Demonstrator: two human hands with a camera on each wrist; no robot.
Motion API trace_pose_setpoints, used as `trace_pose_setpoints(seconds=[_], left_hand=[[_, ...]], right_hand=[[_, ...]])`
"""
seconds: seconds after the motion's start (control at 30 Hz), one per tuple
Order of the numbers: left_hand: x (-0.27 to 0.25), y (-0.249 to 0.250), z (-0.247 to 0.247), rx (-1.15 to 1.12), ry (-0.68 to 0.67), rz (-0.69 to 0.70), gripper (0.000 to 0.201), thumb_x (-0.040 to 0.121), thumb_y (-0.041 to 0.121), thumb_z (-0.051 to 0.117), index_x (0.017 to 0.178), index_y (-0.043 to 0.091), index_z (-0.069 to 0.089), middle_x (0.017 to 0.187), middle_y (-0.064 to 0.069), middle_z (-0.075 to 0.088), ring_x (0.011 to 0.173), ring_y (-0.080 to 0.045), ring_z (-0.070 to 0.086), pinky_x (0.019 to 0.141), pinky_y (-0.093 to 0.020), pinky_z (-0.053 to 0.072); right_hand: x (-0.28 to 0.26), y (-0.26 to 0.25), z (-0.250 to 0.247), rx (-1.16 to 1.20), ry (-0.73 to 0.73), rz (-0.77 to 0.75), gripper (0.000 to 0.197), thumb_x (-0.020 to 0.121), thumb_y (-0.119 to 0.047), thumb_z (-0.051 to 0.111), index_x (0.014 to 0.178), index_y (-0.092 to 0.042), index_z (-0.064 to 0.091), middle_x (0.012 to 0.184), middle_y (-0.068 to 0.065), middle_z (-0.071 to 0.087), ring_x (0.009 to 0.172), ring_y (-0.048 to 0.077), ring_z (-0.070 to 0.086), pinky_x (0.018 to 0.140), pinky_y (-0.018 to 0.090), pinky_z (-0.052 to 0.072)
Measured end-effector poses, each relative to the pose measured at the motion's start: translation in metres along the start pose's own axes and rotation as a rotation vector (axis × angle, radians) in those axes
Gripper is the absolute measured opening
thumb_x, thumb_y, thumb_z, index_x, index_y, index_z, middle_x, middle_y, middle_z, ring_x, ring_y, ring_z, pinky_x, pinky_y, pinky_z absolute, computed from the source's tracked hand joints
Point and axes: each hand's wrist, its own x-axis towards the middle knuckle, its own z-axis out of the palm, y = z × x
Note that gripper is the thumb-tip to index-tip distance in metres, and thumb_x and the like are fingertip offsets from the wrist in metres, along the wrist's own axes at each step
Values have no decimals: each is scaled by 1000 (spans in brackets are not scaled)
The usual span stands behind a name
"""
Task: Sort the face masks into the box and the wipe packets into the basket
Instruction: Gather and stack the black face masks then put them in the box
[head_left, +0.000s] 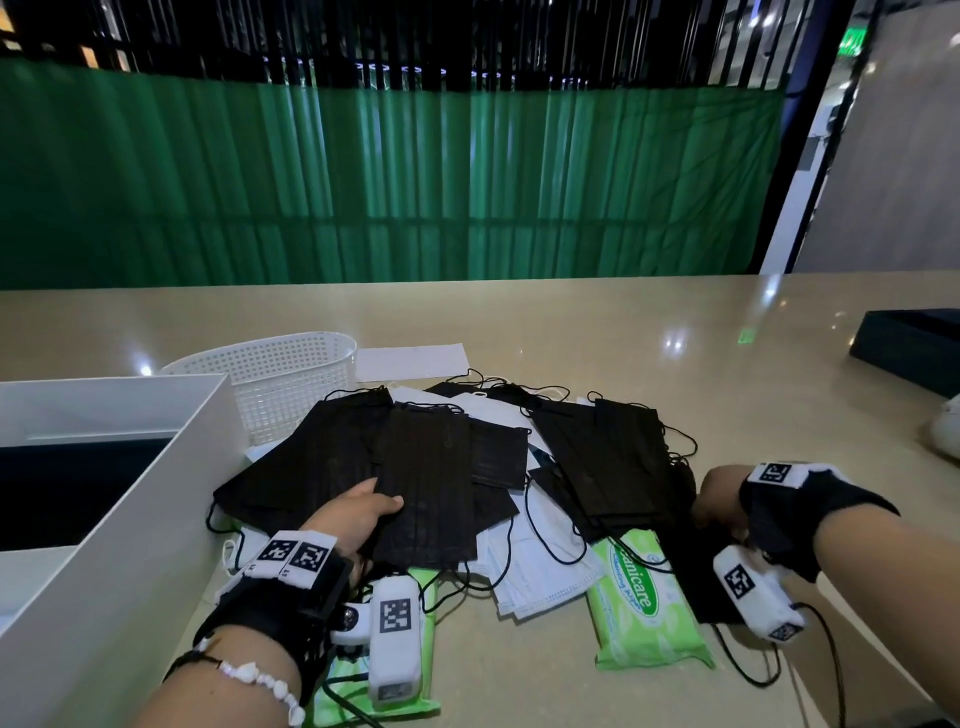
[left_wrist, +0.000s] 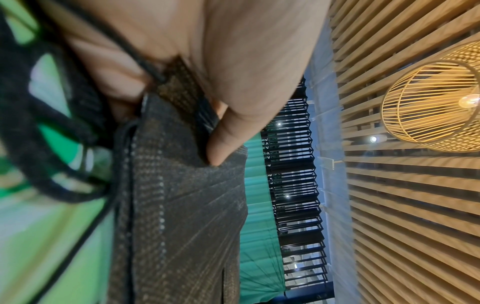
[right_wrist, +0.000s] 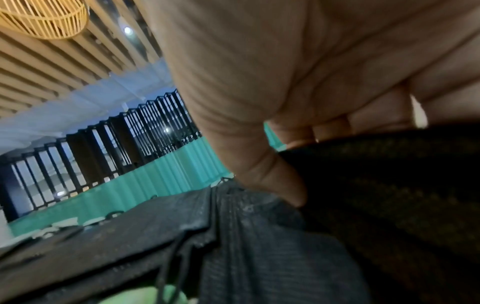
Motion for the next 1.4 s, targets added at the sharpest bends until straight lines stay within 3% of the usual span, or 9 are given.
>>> trace_pose_setpoints(seconds=[0.13, 0.3, 0.43, 0.53, 0.67, 0.87, 1.03, 1.2, 1.4], left_hand=[[-3, 0, 2, -5, 1, -4, 21, 95, -2, 42, 90, 11, 59, 81, -14, 63, 70, -24, 60, 47, -23, 52], [-3, 0, 0, 10, 7, -3, 19, 94, -1, 44, 94, 10, 60, 82, -14, 65, 75, -26, 60, 78, -35, 49], [-4, 1, -1, 16, -4, -3, 19, 95, -1, 43, 97, 8, 59, 83, -14, 64, 73, -25, 61, 72, -31, 50], [-5, 3, -1, 25, -9, 8, 19, 95, -3, 42, 105, 4, 57, 83, -13, 63, 72, -23, 60, 67, -27, 49], [-5, 3, -1, 18, -14, 14, 23, 95, -5, 40, 111, 2, 55, 82, -13, 60, 73, -22, 57, 73, -28, 46], [-6, 3, 0, 46, -4, 1, 22, 95, -3, 41, 109, 5, 55, 81, -11, 61, 67, -19, 59, 62, -24, 50], [-3, 5, 0, 44, -6, -17, 21, 94, -2, 43, 107, 7, 56, 85, -13, 61, 75, -24, 58, 81, -33, 47], [-1, 3, 2, 18, 10, -25, 14, 94, 1, 47, 93, 9, 58, 69, -8, 66, 58, -19, 64, 51, -23, 52], [-3, 6, 2, 124, 31, -11, 23, 92, -5, 45, 106, 9, 56, 85, -12, 63, 75, -24, 60, 75, -34, 50]], right_hand=[[-6, -7, -8, -79, 37, -36, 12, 75, -20, 62, 67, -14, 55, 68, 0, 57, 65, 17, 58, 53, 21, 42], [-40, -28, -39, 77, 210, -162, 23, 76, -14, 68, 93, -11, 53, 80, 6, 60, 71, 20, 56, 50, 20, 38], [-65, -53, -57, 211, 300, -342, 20, 78, -16, 69, 94, -15, 58, 87, 8, 63, 79, 23, 60, 71, 26, 47], [-75, -73, -49, 520, 97, -537, 7, 82, -13, 67, 87, -17, 64, 87, 10, 70, 79, 27, 67, 81, 38, 54], [-79, -98, -23, 995, -246, -713, 16, 77, -5, 62, 92, -11, 63, 78, 4, 68, 67, 17, 63, 69, 29, 51], [-48, -108, 16, 1139, -303, -525, 21, 94, 2, 39, 105, -6, 55, 83, 10, 65, 73, 21, 63, 64, 31, 55], [-32, -102, 49, 1088, -262, -372, 14, 93, 1, 46, 101, -6, 56, 98, 16, 60, 78, 22, 58, 72, 32, 49], [-27, -103, 52, 1114, -251, -362, 7, 92, -5, 50, 96, -8, 56, 91, 12, 61, 76, 22, 59, 70, 32, 48], [-28, -102, 52, 1219, -233, -283, 17, 96, -13, 47, 80, -12, 53, 77, 7, 57, 63, 17, 56, 43, 21, 48]])
